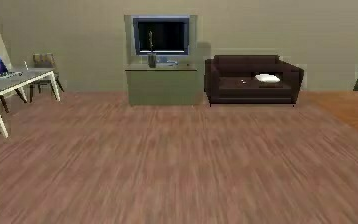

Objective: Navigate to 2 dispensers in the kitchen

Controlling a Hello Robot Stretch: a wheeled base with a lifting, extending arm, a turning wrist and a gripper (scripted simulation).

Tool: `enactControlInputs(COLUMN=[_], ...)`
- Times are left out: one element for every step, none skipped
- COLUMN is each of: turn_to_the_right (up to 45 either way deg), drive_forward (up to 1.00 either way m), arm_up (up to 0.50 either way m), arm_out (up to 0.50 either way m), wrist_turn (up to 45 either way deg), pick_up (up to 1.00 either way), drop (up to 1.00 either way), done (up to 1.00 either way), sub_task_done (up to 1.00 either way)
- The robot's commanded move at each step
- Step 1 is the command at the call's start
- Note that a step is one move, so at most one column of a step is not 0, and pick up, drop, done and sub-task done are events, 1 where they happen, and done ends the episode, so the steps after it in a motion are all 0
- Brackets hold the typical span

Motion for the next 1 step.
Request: enactControlInputs(turn_to_the_right=[24.0], drive_forward=[0.0], arm_up=[0.0], arm_out=[0.0], wrist_turn=[0.0], pick_up=[0.0], drop=[0.0], done=[0.0], sub_task_done=[0.0])
